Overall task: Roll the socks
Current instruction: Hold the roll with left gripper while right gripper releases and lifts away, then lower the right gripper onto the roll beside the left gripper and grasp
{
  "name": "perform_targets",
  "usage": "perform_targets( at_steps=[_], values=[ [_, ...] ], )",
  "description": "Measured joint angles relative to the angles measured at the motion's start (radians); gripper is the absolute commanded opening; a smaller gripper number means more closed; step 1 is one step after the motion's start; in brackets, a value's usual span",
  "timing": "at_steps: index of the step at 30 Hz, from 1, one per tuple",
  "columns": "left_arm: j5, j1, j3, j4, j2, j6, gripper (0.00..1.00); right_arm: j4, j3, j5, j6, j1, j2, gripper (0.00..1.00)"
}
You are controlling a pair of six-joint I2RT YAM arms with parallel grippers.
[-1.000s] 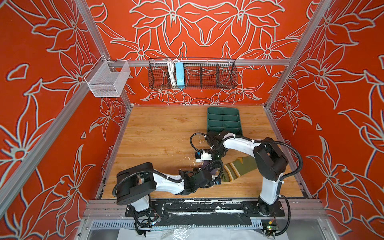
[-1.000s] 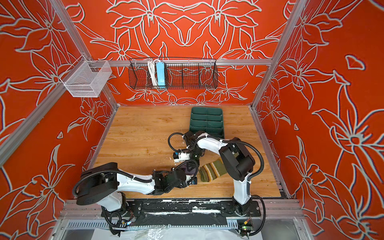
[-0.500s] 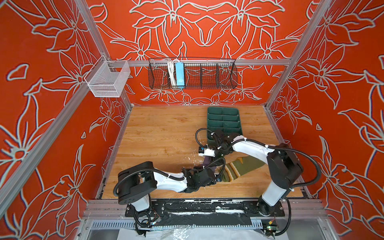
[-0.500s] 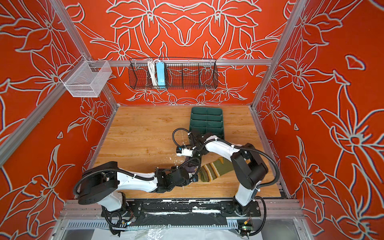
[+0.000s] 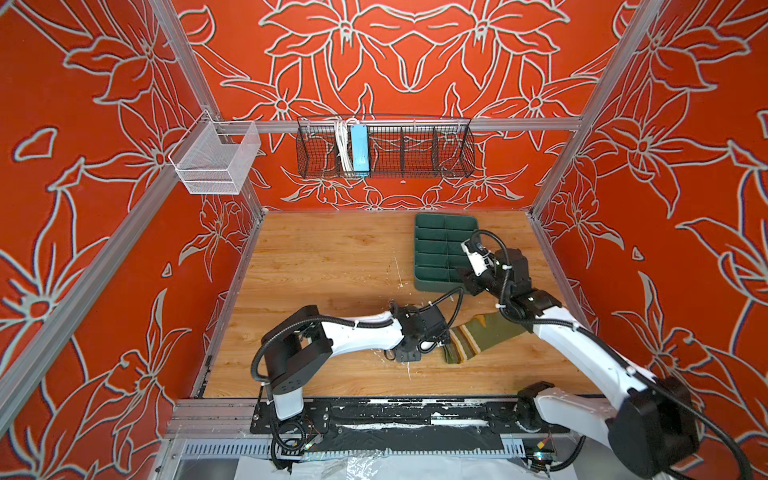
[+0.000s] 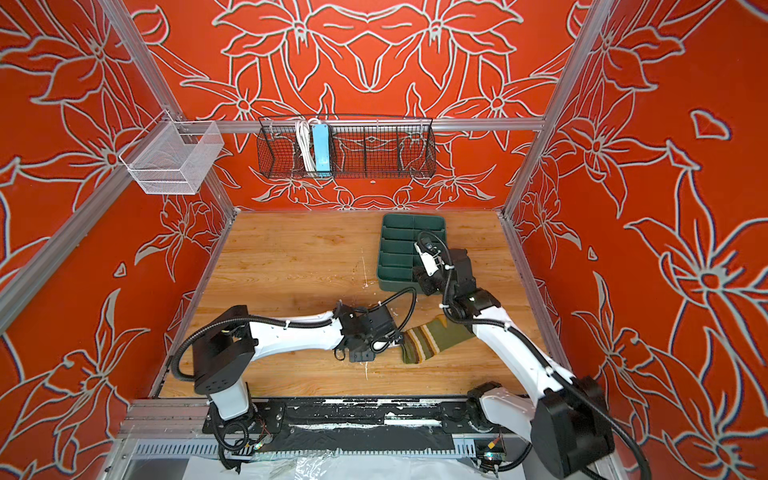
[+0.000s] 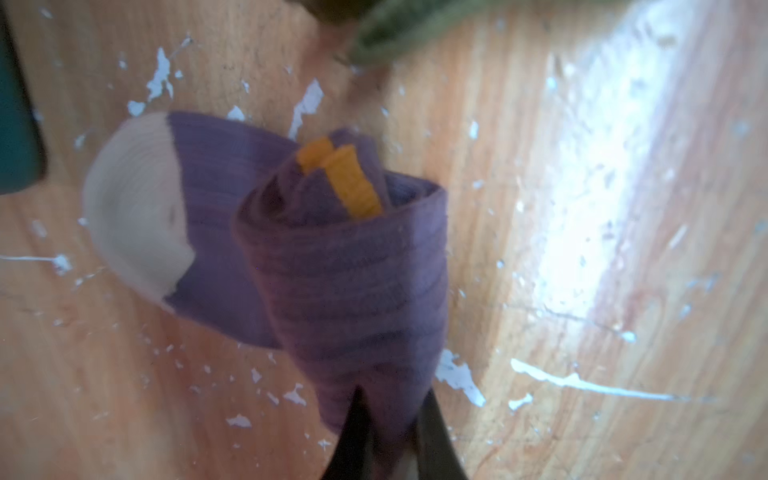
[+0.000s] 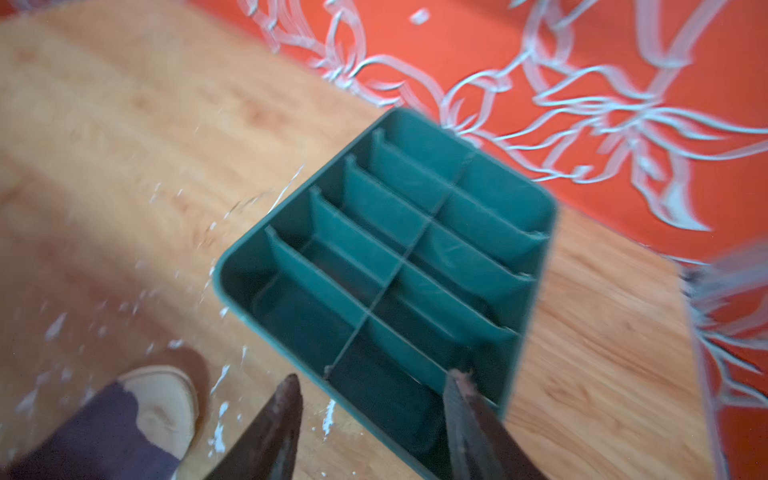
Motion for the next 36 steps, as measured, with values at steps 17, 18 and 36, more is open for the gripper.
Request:
perform_targets(
  at_steps=[17, 18, 36],
  values=[
    [0.495, 0.257, 0.327, -0.334, 0.231, 0.013, 0.07, -0.327, -0.018, -0.261, -0.242, 0.079, -0.303, 0.52],
    [0.526, 0.272, 0.343, -0.352, 0.246, 0.023, 0.07, -0.376, -0.016, -0.29, -0.292, 0.116, -0.292, 0.52],
    [0.707, 0.353, 0.445, -0.474, 0.36, 0.07, 0.07, -0.179, -0.13, -0.076, -0.728, 0.525, 0.187, 0.59]
  ],
)
